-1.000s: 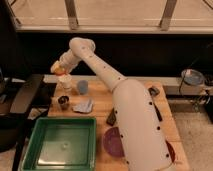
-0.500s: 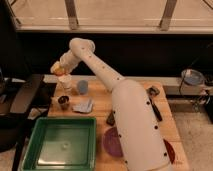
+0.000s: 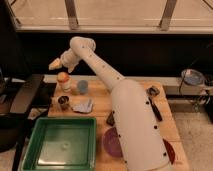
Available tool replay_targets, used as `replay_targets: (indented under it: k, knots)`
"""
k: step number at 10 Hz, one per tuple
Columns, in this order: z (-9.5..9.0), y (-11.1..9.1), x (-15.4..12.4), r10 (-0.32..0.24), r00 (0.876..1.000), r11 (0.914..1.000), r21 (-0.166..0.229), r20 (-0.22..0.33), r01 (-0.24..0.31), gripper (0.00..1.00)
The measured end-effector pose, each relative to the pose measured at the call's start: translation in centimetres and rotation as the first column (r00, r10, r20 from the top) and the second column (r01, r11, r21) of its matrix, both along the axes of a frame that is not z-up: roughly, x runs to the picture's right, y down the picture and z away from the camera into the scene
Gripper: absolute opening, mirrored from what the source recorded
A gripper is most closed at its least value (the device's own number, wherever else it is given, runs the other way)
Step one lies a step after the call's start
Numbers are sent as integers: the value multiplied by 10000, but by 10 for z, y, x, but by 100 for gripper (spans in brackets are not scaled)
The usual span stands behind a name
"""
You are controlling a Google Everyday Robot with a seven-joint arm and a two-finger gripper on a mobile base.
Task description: Place apple in paper cup
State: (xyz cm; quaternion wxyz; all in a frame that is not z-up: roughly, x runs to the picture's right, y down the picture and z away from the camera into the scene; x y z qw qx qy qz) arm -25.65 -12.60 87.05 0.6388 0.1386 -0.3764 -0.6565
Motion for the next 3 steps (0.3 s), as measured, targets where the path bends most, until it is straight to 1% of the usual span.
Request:
replay_targets:
  k: [3]
  knots:
    - [-10,-8,17,500,9986,9985,244,-154,-496,72]
